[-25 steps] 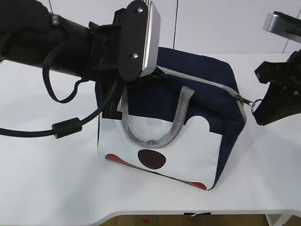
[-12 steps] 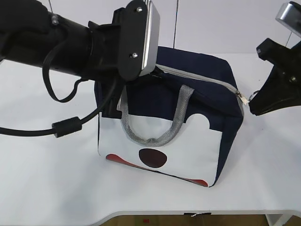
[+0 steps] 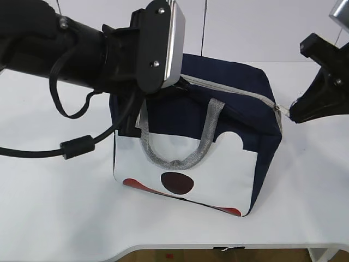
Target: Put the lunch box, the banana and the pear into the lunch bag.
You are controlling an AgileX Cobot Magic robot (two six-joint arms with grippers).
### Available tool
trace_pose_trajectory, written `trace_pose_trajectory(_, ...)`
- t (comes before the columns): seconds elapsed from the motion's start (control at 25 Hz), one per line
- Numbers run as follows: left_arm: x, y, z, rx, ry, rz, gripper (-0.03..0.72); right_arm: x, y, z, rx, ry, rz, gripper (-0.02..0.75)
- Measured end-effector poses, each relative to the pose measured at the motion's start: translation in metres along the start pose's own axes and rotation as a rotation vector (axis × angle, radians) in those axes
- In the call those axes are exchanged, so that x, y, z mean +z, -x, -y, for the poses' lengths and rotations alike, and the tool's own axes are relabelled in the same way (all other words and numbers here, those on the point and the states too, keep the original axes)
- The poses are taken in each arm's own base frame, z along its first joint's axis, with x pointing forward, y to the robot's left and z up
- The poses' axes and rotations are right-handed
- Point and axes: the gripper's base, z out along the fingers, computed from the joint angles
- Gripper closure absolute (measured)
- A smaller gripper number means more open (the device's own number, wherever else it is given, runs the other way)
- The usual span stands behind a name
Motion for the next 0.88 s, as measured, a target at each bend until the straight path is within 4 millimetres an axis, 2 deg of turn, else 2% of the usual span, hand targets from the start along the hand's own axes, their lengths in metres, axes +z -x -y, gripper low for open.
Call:
trace_pose_trajectory(0.24,0.000,0.000,0.000,0.000,0.001,-0.001,0.692,-0.005,0.006,0.010,0.054,0.003,0.025,0.731)
trace_pose_trajectory(0.44,0.000,0.000,0.000,0.000,0.001,-0.001,0.692,0.008,0.012,0.017,0.085,-0.006,-0.030,0.731)
trace_pose_trajectory(0.88,0.001,-0.002,-0.003,-0.019,0.039,-0.016,0.692,0.025,0.019,0.025,0.078,-0.020,-0.074,0.731)
